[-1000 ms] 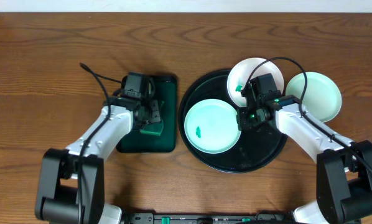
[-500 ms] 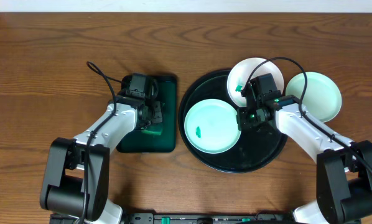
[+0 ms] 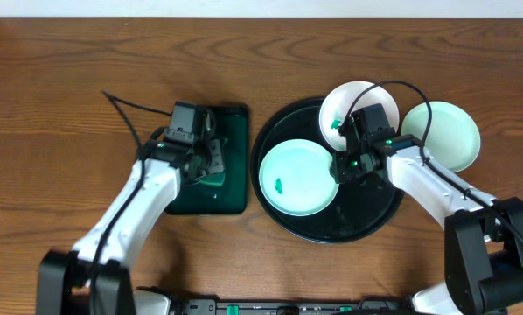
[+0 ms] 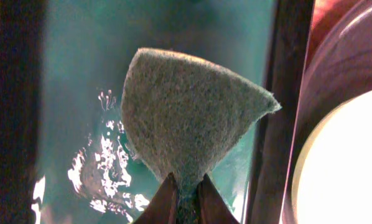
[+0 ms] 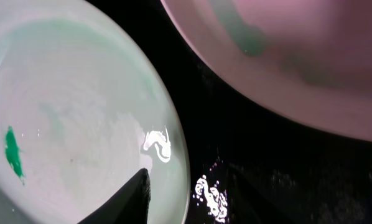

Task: Clean dirty plates on tray and stack at the side
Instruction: 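Dip the sponge in the green tray with the left gripper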

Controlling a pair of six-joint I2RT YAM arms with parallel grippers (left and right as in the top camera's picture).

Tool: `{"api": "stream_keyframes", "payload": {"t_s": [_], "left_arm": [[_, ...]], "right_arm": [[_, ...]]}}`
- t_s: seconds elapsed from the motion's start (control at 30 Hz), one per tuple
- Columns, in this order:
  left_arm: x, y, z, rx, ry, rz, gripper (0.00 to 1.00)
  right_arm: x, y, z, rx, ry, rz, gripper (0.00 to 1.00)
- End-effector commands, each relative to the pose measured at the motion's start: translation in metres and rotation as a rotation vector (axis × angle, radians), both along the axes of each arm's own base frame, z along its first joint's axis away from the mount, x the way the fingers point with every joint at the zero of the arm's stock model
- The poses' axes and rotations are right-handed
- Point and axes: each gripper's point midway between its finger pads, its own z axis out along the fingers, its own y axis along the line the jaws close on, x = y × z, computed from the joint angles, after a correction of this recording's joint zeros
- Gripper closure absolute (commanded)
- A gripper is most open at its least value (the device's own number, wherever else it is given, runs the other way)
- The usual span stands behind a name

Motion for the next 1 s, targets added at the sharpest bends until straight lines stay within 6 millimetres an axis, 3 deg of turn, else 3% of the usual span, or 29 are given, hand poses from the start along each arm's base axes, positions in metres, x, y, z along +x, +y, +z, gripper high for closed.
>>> {"api": "stream_keyframes", "payload": {"t_s": [0.0,0.13,0.33,0.57,0.97], "left_arm": [[0.005,0.017,0.029,0.089,-0.058,0.030,0.93],[-0.002,0.022,0.040,0.114,-0.040,0.037,0.93],[-0.010,0.024,0.037,0.124,-0.003,0.035,0.93],[-0.012,0.025,0.036,0.128,0.009,0.030,0.93],[-0.010,0.024,0.037,0.130,-0.001,0.021,0.93]], "right_arm": [[-0.006,0.000,-0.009,-0.005,0.011,0.004,0.66],[-0.006,0.000,-0.010,-0.005,0.009,0.005,0.76],[-0.005,0.000,-0.010,-0.002,0.001,0.005,0.99],[0.002,-0.004,-0.005,-0.007,-0.013,-0.010,0.99],[0.005,-0.037,0.018,-0.159,-0.068,-0.108,0.99]]}}
